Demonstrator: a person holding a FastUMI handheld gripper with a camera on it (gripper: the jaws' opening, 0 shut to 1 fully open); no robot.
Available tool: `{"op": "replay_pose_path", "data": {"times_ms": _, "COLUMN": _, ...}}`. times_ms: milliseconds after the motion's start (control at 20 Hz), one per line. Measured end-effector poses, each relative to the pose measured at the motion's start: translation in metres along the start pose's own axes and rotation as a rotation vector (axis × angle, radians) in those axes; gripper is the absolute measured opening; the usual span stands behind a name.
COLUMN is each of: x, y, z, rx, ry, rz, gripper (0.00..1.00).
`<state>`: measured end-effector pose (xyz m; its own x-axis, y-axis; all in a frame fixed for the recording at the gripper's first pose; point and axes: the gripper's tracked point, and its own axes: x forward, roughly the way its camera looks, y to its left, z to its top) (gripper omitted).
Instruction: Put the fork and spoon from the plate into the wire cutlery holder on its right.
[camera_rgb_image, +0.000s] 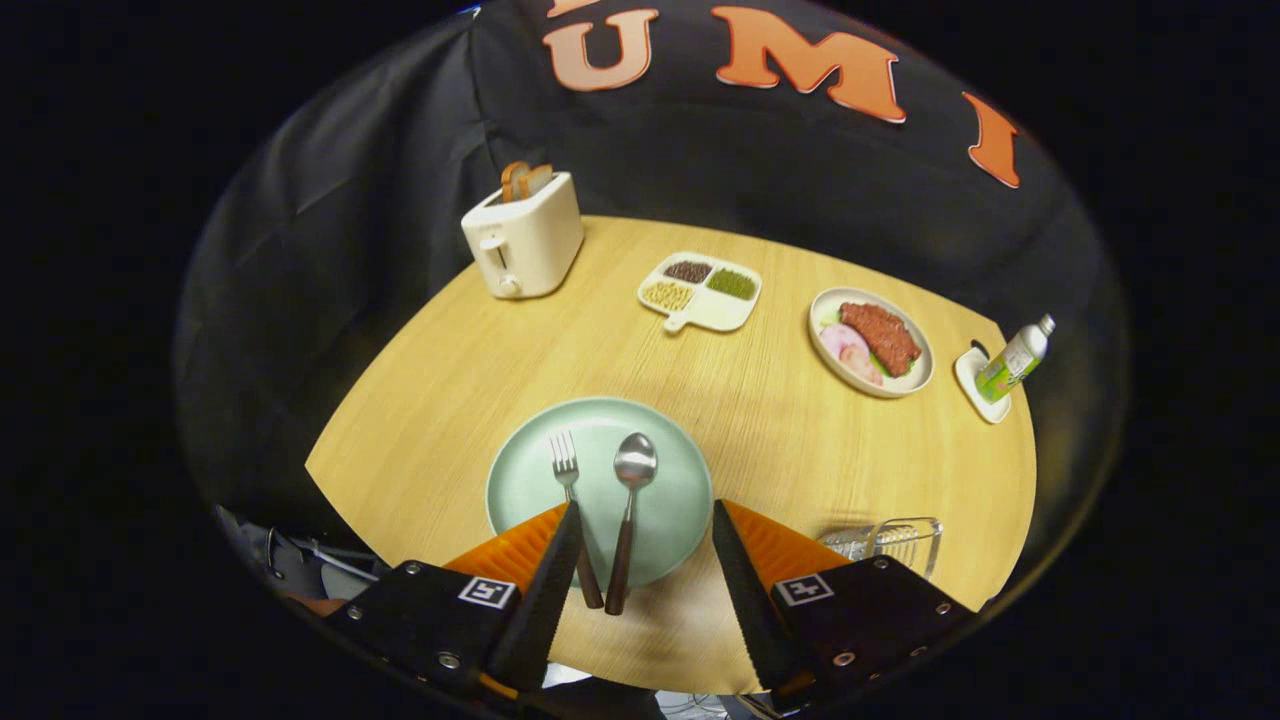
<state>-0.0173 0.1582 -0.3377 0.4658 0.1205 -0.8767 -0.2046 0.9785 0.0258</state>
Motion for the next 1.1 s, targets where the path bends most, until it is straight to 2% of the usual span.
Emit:
{"op": "replay_pose_path", "data": {"times_ms": 200, "x": 0.017, "y": 0.006, "z": -0.021, "rx": -0.015, "ry": 0.11, "rz": 0.004, "gripper": 0.73}}
{"op": "replay_pose_path", "data": {"times_ms": 500, "x": 0.046, "y": 0.002, "z": -0.041, "rx": 0.012, "ry": 0.248, "rz": -0.025, "gripper": 0.58}}
{"op": "replay_pose_path", "data": {"times_ms": 700, "x": 0.064, "y": 0.004, "z": -0.046, "rx": 0.054, "ry": 0.312, "rz": -0.023, "gripper": 0.42}}
{"op": "replay_pose_path", "data": {"times_ms": 800, "x": 0.069, "y": 0.004, "z": -0.052, "rx": 0.081, "ry": 0.352, "rz": -0.04, "gripper": 0.3}}
{"op": "replay_pose_path", "data": {"times_ms": 850, "x": 0.07, "y": 0.004, "z": -0.055, "rx": 0.094, "ry": 0.363, "rz": -0.047, "gripper": 0.19}}
{"op": "replay_pose_path", "data": {"times_ms": 1100, "x": 0.07, "y": 0.012, "z": -0.053, "rx": 0.132, "ry": 0.347, "rz": -0.014, "gripper": 0.08}}
